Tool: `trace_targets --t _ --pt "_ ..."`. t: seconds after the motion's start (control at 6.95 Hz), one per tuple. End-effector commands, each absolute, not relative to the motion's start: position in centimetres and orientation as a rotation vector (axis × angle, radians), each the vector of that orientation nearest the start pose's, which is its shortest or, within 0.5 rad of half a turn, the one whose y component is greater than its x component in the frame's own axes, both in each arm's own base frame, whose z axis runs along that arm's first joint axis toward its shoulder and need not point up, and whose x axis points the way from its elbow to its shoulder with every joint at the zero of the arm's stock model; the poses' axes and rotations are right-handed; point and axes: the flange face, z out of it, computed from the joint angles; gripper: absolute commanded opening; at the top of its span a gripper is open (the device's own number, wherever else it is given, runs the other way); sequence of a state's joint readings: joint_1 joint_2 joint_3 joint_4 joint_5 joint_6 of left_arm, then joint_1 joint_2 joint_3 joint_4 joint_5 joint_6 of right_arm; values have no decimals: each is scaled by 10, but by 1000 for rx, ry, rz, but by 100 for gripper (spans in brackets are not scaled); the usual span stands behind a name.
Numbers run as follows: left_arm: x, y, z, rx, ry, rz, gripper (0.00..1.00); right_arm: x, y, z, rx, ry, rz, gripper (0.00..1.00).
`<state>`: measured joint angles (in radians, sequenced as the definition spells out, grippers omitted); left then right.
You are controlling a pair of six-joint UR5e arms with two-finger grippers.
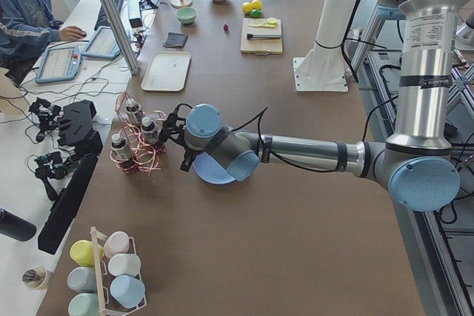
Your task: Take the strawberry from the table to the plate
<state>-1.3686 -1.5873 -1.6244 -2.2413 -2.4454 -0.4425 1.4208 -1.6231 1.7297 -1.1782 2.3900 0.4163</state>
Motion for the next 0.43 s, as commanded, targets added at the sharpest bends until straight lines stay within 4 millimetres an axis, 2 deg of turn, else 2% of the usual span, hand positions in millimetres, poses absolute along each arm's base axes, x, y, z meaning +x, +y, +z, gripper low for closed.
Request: trace_targets --t 0.0,0.29 --pt "102 -530 544 341 959 77 100 -99 -488 507 168 -873 145 100" --pt "108 -533 564 355 971 84 99 -196 -499 473 167 -824 215 98"
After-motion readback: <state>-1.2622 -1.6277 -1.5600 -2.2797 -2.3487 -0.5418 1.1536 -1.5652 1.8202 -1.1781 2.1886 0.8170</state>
